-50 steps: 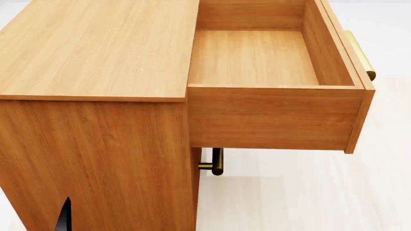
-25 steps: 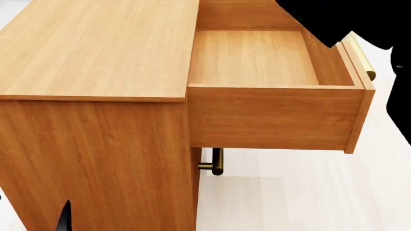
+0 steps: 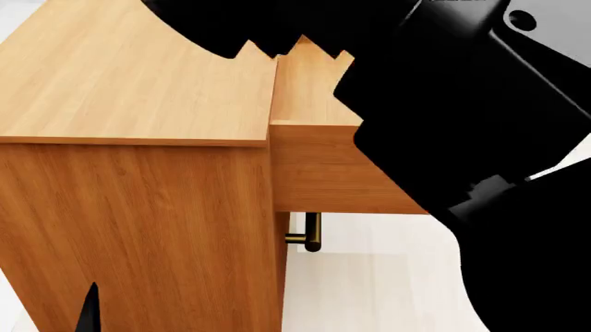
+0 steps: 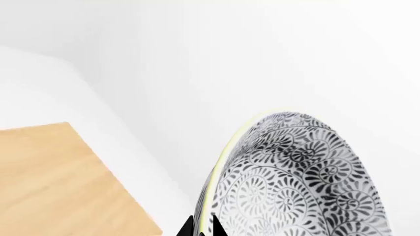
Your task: Put the bowl on top of the cabinet.
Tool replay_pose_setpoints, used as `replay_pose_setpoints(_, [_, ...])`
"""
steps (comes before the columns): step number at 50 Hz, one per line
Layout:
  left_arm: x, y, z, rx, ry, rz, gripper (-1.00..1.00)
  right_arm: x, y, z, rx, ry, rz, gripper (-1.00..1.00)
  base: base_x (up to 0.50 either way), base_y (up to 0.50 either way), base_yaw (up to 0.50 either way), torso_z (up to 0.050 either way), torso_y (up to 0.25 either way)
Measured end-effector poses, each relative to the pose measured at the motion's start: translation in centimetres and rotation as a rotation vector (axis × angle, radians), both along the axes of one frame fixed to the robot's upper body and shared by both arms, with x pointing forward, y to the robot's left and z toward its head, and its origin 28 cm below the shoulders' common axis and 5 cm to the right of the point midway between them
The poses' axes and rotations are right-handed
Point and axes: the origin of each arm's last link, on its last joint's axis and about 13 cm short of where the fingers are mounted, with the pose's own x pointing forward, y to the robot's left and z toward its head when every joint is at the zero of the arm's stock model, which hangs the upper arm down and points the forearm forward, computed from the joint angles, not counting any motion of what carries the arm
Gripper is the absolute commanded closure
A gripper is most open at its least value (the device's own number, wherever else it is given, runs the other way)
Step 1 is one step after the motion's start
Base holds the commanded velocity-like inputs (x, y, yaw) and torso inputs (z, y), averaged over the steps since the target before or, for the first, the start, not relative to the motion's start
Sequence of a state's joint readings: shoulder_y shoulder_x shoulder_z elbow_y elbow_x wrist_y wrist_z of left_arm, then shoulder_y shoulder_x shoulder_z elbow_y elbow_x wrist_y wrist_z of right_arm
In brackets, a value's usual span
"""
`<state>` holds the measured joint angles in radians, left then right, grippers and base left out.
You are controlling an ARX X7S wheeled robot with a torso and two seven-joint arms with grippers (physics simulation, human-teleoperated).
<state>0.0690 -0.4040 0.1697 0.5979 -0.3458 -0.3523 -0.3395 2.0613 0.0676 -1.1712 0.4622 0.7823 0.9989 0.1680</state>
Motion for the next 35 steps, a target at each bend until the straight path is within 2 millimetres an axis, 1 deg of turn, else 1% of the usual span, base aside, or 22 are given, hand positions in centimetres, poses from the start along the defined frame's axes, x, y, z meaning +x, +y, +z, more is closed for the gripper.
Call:
replay_pose_setpoints(6, [0.0,0.1,-0.2,0.01,-0.001,0.003,-1.0,0.4,1.4,-0.6,-0.02,0.016,0.047,1.0,0.0,0.0,0.0,0.0,0.002])
replay_pose_setpoints(12, [-0.2,0.2,-0.4,0.022,-0.006,0.003,-1.0,0.4,2.3,-1.2,-0.031,0.028,0.085,1.0,0.0,0.0,0.0,0.0,0.0])
replay_pose_setpoints(24, [-0.3,0.2,-0.6,0.037,-0.01,-0.007,-1.0,-0.1,3.7,-1.9,0.001,0.077,0.17,1.0,0.0,0.0,0.0,0.0,0.001])
replay_pose_setpoints(35, [-0.4,0.2,-0.6,0.038,-0.011,-0.011,-1.0,-0.9,4.7,-3.2,-0.011,0.167,0.256,1.0,0.0,0.0,0.0,0.0,0.0])
